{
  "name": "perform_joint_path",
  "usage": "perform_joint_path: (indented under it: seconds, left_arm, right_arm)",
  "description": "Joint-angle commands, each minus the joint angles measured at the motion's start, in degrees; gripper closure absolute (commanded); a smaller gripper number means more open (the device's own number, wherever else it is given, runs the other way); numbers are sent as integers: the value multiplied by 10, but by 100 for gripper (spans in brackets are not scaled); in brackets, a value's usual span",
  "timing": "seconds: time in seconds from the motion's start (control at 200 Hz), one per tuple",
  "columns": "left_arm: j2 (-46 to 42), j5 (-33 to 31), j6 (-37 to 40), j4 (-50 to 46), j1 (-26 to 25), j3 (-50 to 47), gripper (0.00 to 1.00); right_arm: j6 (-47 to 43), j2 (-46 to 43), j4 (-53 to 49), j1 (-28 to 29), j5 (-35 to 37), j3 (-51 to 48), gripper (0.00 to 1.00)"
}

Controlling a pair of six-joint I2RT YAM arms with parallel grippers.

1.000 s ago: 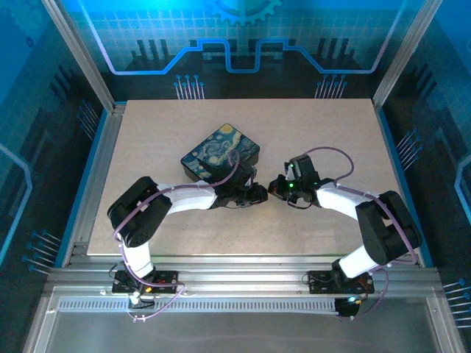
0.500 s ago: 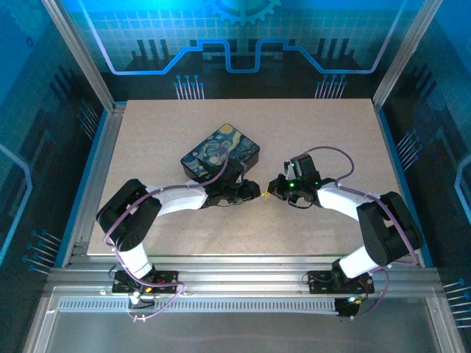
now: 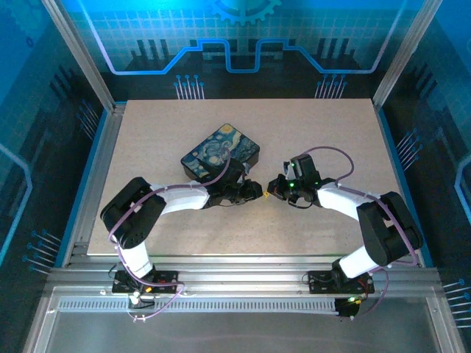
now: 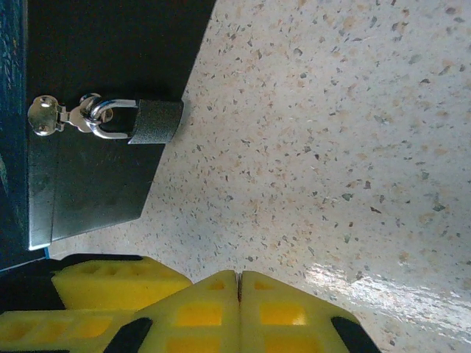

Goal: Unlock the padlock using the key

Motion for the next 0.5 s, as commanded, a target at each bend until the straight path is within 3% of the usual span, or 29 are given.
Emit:
perform_joint_path:
  seconds: [0.0,0.495]
  left_arm:
    - [9,15,-5,11,-4,0,75]
    - [11,15,-4,5,-12,2,81]
  right_arm:
    - [5,-9,5,-4,-12,4,98]
    - [13,2,21,-3,-18,2,98]
